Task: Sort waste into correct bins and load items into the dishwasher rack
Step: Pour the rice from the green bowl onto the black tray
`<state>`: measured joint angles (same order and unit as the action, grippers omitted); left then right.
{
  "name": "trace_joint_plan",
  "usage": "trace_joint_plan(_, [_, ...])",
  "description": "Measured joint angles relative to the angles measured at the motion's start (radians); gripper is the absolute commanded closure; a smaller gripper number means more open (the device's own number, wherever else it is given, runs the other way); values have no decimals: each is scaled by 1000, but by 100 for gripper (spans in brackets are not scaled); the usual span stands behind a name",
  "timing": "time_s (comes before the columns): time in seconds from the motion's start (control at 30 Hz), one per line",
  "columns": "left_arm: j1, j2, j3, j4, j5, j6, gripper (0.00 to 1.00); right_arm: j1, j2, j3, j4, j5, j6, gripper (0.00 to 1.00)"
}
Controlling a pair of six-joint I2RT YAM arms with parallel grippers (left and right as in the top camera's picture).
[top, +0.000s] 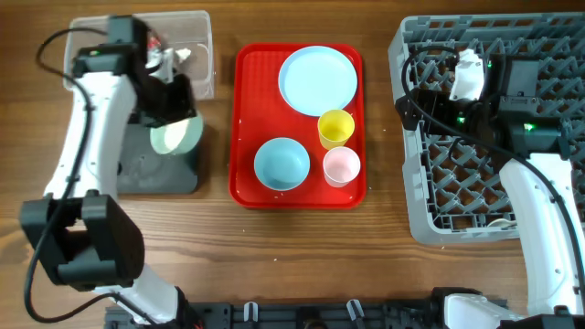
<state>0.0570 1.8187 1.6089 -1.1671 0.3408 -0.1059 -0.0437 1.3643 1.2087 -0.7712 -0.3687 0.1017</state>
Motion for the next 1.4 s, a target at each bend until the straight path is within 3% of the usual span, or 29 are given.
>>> trace_joint_plan(0.17, [206, 0, -6, -85, 307, 222, 96, 0, 0, 0, 0, 0, 0, 0])
trace_joint_plan(0.37, [388, 1, -182, -42, 563, 354, 96, 0, 0, 0, 0, 0, 0, 0])
trace_joint_plan(0.6, [471, 1, -339, 17, 772, 410, 96, 0, 0, 0, 0, 0, 0, 0])
trace_joint_plan(0.83, [535, 1, -350, 28, 964, 419, 96, 0, 0, 0, 0, 0, 0, 0])
trace_joint_plan(1.2, [535, 1, -350, 28, 1178, 414, 96, 0, 0, 0, -11, 0, -9, 0])
trace_joint_plan(1.4, [535, 1, -350, 28, 1202, 414, 96, 0, 0, 0, -17, 0, -13, 0])
